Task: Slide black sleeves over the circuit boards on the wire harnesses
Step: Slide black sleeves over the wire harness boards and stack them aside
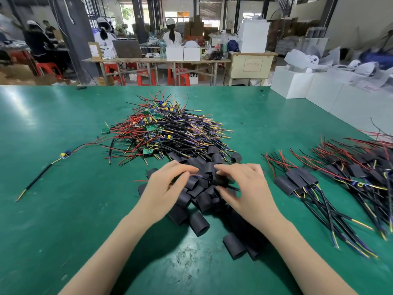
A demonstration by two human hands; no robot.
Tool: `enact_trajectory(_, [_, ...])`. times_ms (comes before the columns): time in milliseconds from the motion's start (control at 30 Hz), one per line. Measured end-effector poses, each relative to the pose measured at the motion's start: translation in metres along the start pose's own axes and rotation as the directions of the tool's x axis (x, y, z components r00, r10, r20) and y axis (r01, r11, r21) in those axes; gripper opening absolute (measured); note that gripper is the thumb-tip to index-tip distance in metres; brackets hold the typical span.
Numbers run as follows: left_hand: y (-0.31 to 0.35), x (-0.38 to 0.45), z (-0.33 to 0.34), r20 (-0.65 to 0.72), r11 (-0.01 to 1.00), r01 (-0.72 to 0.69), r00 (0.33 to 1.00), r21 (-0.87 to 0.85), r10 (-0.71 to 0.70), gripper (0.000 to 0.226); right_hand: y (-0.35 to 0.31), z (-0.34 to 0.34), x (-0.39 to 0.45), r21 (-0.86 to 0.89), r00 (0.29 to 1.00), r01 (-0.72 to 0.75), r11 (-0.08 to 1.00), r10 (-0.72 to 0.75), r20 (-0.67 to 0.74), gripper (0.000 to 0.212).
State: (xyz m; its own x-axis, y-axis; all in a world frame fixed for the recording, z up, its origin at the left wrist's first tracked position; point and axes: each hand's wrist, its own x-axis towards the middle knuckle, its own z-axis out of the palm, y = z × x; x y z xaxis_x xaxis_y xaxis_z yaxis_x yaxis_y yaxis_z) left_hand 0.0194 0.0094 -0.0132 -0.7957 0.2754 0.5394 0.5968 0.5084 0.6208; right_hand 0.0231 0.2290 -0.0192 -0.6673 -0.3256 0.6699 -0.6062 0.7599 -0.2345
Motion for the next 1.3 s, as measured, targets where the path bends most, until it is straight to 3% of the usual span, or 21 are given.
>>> enact_trajectory(133, [0.004,-0.002,0.012,0.03,0.995,-0.086,0.996,0.049,0.084,0.045,-0.009,0.0,-0.001,0.157,0.997,-0.032,0.987,0.022,0.07,0.045])
enact_trajectory(267, [-0.002,-0.004,0.017,-0.03,1.0,0.004,1.0,-0.005,-0.004,0.062,-0.008,0.0,-0.001,0.219,0.994,-0.063,0.974,0.041,0.104,0.045])
enact_trajectory(367, [-0.007,-0.004,0.016,-0.064,0.997,0.083,0.995,0.004,-0.083,0.05,-0.008,-0.001,-0.001,0.272,0.996,-0.065,0.96,0.046,0.075,0.045])
enact_trajectory(467, [-0.01,-0.004,0.015,-0.053,0.973,0.026,0.998,0.229,-0.015,0.017,-0.008,0.0,-0.001,0.294,0.998,-0.045,0.955,0.031,0.051,0.044])
enact_trajectory(533, [-0.01,-0.004,0.015,-0.059,0.958,0.061,0.997,0.282,-0.046,0.023,-0.008,0.001,-0.001,0.274,0.998,-0.032,0.961,0.018,0.052,0.044])
enact_trajectory(667, [-0.007,-0.004,0.013,-0.018,0.984,0.13,0.992,0.12,-0.129,0.022,-0.008,0.001,-0.001,0.261,0.999,-0.031,0.965,0.021,0.039,0.041])
enact_trajectory(867, [0.008,-0.001,0.008,-0.024,0.994,0.028,0.999,0.102,-0.026,0.009,-0.006,0.0,-0.003,0.267,0.997,-0.074,0.961,0.065,0.042,0.042])
enact_trajectory(1033, [0.012,-0.001,0.007,0.001,0.995,0.087,0.996,0.038,-0.087,0.023,-0.004,0.0,-0.004,0.225,0.996,-0.092,0.97,0.09,0.018,0.038])
enact_trajectory(1300, [0.007,0.0,0.007,0.09,0.975,0.188,0.98,-0.119,-0.178,0.016,-0.003,0.002,-0.004,0.291,0.998,-0.062,0.955,0.06,0.016,0.042])
